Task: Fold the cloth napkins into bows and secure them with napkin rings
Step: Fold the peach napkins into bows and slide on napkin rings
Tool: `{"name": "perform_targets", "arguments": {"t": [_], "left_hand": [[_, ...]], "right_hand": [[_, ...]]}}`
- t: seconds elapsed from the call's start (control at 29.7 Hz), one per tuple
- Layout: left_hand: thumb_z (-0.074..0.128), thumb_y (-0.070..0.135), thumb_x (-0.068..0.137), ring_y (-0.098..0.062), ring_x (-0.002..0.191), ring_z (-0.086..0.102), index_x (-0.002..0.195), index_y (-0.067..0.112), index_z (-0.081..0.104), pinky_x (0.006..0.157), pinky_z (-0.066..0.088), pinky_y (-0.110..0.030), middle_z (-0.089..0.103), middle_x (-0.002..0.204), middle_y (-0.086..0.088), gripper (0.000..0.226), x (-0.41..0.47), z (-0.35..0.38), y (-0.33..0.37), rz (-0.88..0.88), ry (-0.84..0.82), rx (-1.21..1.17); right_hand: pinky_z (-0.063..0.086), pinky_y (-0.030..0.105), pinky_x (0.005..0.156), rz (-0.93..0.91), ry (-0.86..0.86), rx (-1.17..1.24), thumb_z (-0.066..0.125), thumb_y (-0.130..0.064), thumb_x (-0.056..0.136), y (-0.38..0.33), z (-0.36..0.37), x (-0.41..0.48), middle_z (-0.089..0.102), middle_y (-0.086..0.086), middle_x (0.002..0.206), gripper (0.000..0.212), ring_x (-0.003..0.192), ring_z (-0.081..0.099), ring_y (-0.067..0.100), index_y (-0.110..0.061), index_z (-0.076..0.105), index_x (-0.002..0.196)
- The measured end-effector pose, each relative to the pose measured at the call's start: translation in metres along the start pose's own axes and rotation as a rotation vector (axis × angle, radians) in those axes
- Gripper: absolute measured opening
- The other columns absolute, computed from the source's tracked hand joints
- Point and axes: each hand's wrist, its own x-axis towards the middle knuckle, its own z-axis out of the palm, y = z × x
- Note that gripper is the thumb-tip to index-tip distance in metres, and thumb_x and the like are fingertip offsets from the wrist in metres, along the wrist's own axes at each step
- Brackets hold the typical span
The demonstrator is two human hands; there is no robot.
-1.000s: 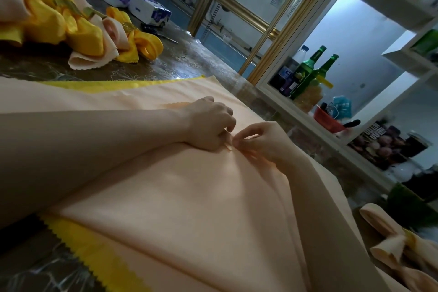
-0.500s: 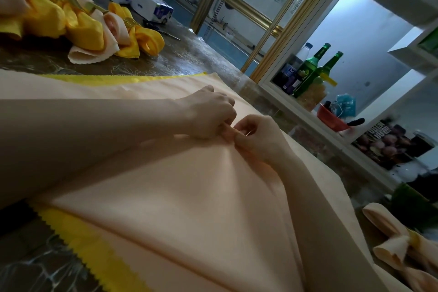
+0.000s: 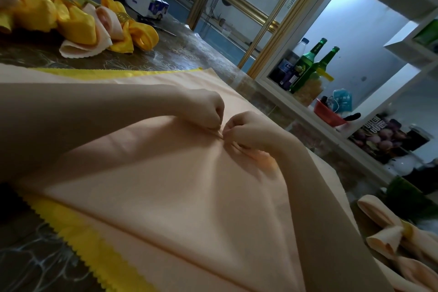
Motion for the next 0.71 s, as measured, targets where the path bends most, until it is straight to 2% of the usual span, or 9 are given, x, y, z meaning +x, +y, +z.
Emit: {"name": "perform_targets", "arguments": {"t": [0.07,0.17,0.27,0.37,0.44,0.51,0.57,0.64,0.71], "left_hand": [[0.060,0.018,0.087,-0.004,0.066,0.049,0.091,0.021,0.059,0.055,0.038,-0.017,0.054,0.079,0.008,0.004,-0.002,-0.003,-0.001,-0.010,-0.055,-0.039],[0.066,0.023,0.085,-0.004,0.066,0.047,0.093,0.024,0.059,0.054,0.035,-0.017,0.050,0.079,0.010,0.011,-0.004,-0.006,-0.003,-0.019,-0.056,-0.049],[0.068,0.026,0.084,-0.010,0.085,0.050,0.101,0.022,0.060,0.062,0.037,-0.014,0.054,0.098,0.005,0.019,-0.005,-0.007,-0.005,-0.002,-0.019,-0.023],[0.067,0.030,0.085,-0.013,0.095,0.052,0.111,0.020,0.063,0.078,0.042,-0.022,0.059,0.109,0.002,0.028,-0.005,-0.006,-0.006,0.015,-0.007,0.042],[0.064,0.032,0.087,-0.014,0.098,0.053,0.108,0.022,0.066,0.083,0.041,-0.024,0.062,0.110,0.003,0.023,-0.004,-0.003,-0.005,0.029,0.015,0.115],[0.059,0.030,0.089,-0.018,0.108,0.050,0.106,0.024,0.066,0.084,0.034,-0.027,0.062,0.111,0.004,0.019,-0.003,-0.001,-0.004,0.050,0.063,0.213],[0.053,0.030,0.092,-0.020,0.114,0.045,0.107,0.024,0.064,0.087,0.030,-0.031,0.060,0.113,0.002,0.020,-0.003,0.001,-0.004,0.092,0.122,0.305],[0.049,0.030,0.093,-0.021,0.116,0.043,0.107,0.023,0.063,0.093,0.030,-0.033,0.059,0.114,0.001,0.021,-0.004,0.004,-0.003,0.133,0.163,0.379],[0.049,0.031,0.092,-0.021,0.114,0.043,0.106,0.022,0.063,0.090,0.031,-0.031,0.059,0.113,0.000,0.022,-0.006,0.004,-0.001,0.151,0.174,0.435]], "right_hand": [[0.048,0.028,0.073,-0.015,0.001,0.023,0.062,-0.015,0.085,0.003,-0.004,-0.002,0.064,0.001,0.082,0.009,0.072,0.054,0.011,-0.021,0.069,0.083],[0.048,0.021,0.068,-0.047,0.056,0.102,0.070,-0.014,0.082,0.010,-0.004,-0.007,0.070,0.002,0.089,0.008,0.072,0.056,0.007,-0.020,0.074,0.085],[0.042,0.016,0.061,-0.023,0.085,0.207,0.072,-0.016,0.080,0.015,-0.004,-0.010,0.068,-0.004,0.087,0.008,0.074,0.053,0.004,-0.022,0.076,0.085],[0.040,0.017,0.062,-0.006,0.111,0.225,0.073,-0.017,0.080,0.016,-0.004,-0.009,0.064,-0.008,0.082,0.007,0.076,0.054,0.005,-0.024,0.075,0.080],[0.046,0.020,0.063,0.009,0.131,0.221,0.073,-0.017,0.080,0.015,0.000,-0.007,0.064,-0.005,0.083,0.006,0.078,0.057,0.009,-0.023,0.073,0.079],[0.049,0.019,0.065,0.007,0.164,0.217,0.072,-0.015,0.080,0.016,0.003,-0.004,0.063,-0.002,0.090,0.011,0.079,0.059,0.009,-0.019,0.068,0.089],[0.049,0.016,0.059,-0.020,0.208,0.225,0.071,-0.014,0.081,0.018,0.006,0.000,0.063,-0.003,0.085,0.018,0.070,0.059,0.005,-0.016,0.063,0.098],[0.052,0.018,0.060,-0.043,0.252,0.217,0.070,-0.017,0.082,0.019,0.009,0.001,0.065,-0.002,0.077,0.013,0.063,0.060,0.005,-0.015,0.063,0.093],[0.054,0.027,0.069,-0.061,0.293,0.176,0.070,-0.019,0.081,0.019,0.012,0.003,0.066,0.000,0.075,0.008,0.066,0.062,0.008,-0.016,0.063,0.083]]}}
